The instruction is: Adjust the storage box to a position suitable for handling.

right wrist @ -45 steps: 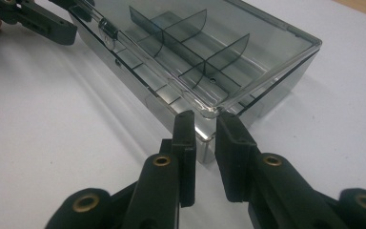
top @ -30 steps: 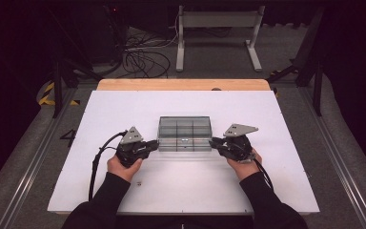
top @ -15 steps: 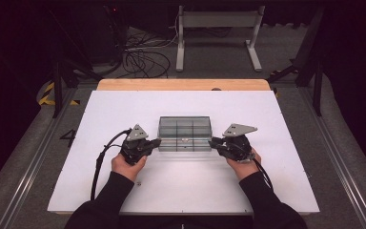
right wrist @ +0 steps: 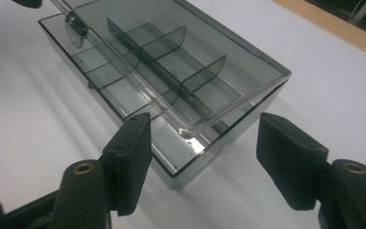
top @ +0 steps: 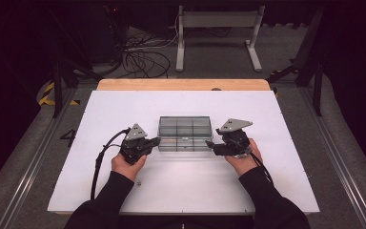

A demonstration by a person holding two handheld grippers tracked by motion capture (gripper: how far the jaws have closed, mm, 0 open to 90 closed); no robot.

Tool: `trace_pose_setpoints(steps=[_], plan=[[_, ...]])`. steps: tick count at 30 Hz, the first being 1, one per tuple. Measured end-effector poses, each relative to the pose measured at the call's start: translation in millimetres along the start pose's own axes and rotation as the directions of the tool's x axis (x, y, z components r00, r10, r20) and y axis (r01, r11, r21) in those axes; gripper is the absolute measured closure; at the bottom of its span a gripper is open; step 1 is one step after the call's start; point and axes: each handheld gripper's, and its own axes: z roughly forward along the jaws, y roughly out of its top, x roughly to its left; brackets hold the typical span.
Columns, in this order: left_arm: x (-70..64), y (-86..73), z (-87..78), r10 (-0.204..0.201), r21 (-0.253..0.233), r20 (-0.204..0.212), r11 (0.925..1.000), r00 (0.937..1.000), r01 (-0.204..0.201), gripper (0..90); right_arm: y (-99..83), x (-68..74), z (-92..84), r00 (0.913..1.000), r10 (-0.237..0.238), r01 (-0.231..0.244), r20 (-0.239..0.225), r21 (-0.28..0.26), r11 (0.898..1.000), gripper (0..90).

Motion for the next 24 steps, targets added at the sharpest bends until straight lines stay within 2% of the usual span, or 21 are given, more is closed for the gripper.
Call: trace_pose_setpoints(steps=[9,18,21,23,24], plan=[[0.9,-0.1,-0.9,0.001,-0.003,-0.004,1.0,1.0,-0.001,88.0,8.4,-3.9,4.9,0.9991,-0.04,0.04,0.012,0.031,0.999,35.9],[0.4,0.0,-1.9,-0.001,-0.012,-0.003,0.9999,1.0,0.001,87.5,10.7,-4.4,2.8,0.9985,-0.052,0.051,0.019,0.024,0.998,35.8],[-0.3,-0.3,-2.9,-0.002,-0.014,-0.001,0.9999,1.0,0.002,85.0,12.7,-5.4,2.3,0.9981,-0.06,0.06,0.017,0.019,0.998,35.9],[-0.7,-1.8,-4.8,0.008,-0.014,0.003,0.9999,1.0,-0.008,80.8,15.6,-7.3,1.1,0.9978,-0.065,0.065,0.014,0.013,0.998,36.2],[-0.8,-3.1,-6.7,0.026,-0.016,0.001,0.9995,0.9997,-0.026,77.5,17.6,-8.4,0.3,0.9977,-0.067,0.067,0.011,0.007,0.998,36.7]])
